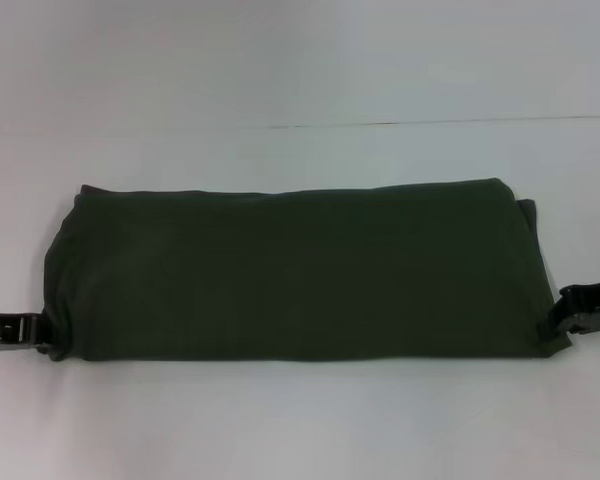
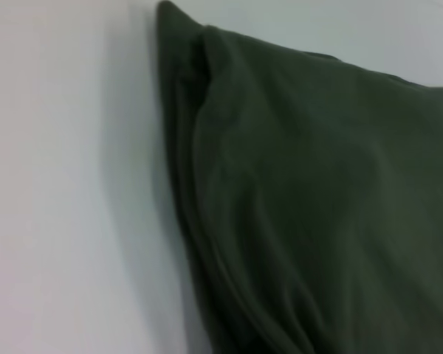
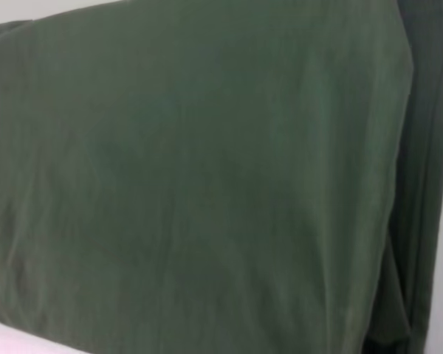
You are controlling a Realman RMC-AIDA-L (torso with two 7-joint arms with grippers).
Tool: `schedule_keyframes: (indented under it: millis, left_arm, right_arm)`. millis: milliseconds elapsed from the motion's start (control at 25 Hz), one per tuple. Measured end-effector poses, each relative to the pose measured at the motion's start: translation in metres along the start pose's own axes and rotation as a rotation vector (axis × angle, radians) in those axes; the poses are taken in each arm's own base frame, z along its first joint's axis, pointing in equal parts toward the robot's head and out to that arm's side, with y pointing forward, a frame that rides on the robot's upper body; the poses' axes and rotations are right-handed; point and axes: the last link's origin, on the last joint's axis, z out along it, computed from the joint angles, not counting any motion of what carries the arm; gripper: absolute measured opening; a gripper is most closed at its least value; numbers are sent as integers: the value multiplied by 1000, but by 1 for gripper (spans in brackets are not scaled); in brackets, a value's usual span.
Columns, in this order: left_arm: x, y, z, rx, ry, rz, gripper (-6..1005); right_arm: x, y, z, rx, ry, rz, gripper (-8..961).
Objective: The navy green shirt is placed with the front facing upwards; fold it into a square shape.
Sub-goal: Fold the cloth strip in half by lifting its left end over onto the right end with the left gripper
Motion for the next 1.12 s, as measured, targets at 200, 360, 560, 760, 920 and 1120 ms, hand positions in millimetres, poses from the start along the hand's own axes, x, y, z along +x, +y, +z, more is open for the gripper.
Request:
schedule_keyframes:
  millis: [200,360,560,760,920,1120]
  left_arm:
    - [-1,5,-9,-38,-38,4,-1]
    - [-5,8,-18,-52,-88,-3,-1]
    - [-16,16,-30,-92,-213,4,-1]
    - [-32,25,-41,-144,-343,0,0]
    - [-42,34,-46,-208,-427,10,0]
    - [-46,39,-42,-213,-479,23,-1]
  right_arm:
    - [6,-1,-10,-22,50,-34,11]
    - [15,-1,-16,-49,106,-66,11]
    - [29,-6,-21,-44,191,-103,18]
    - [43,-14,-21,-5,277,-152,47]
    - [47,-15,-24,-3,314,-186,70]
    - [45,-15,-28,9,321,-204,100]
